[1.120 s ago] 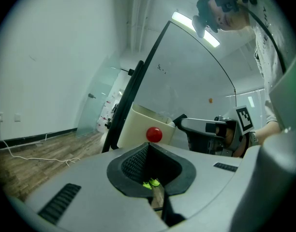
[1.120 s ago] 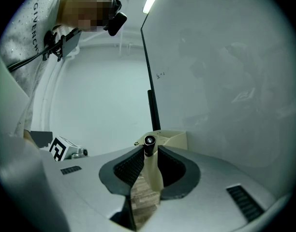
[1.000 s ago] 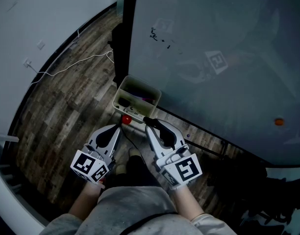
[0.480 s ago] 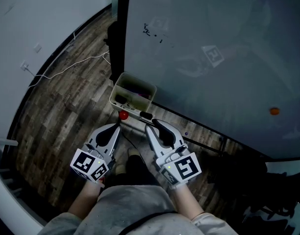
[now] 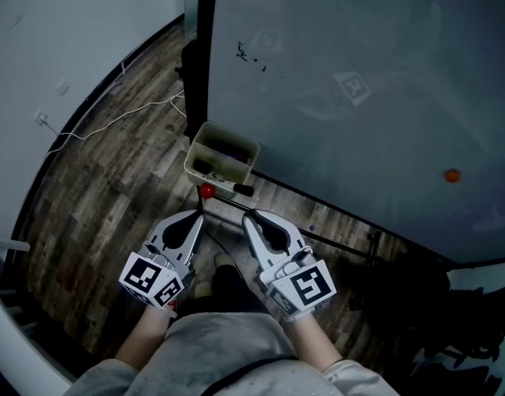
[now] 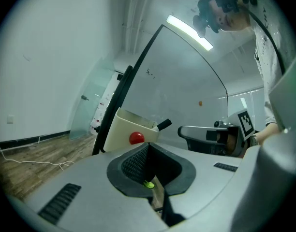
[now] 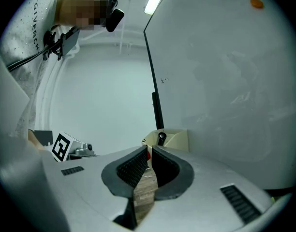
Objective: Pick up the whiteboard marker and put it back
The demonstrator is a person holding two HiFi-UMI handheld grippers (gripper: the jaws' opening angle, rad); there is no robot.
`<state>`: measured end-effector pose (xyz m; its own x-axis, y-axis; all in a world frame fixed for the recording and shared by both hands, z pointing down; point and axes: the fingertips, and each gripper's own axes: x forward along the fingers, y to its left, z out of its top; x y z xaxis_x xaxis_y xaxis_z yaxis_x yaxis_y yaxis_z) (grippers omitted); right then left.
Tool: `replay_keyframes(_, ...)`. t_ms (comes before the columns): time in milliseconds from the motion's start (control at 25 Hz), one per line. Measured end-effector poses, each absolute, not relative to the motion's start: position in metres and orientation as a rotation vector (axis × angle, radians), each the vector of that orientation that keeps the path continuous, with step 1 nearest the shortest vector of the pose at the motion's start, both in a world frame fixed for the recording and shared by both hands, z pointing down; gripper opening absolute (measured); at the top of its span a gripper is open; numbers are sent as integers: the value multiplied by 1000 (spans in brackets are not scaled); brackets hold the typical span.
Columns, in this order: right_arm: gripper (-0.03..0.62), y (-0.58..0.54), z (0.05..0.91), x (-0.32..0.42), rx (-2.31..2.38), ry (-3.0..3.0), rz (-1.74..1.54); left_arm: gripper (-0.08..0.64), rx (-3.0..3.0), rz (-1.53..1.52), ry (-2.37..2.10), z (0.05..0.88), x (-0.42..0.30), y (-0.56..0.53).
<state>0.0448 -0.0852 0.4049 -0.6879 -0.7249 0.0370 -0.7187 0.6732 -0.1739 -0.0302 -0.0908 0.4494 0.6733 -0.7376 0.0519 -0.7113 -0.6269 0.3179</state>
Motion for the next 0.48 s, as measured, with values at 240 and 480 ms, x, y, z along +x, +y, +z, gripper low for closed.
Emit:
replay_keyframes(240, 28, -76, 405, 41, -1230, 2895, -248, 15, 2588, -144, -1163, 440, -32, -85)
replay_keyframes(480, 20, -71, 388, 28, -1148, 2898, -199, 15, 2596, -173, -1175, 429, -36, -82)
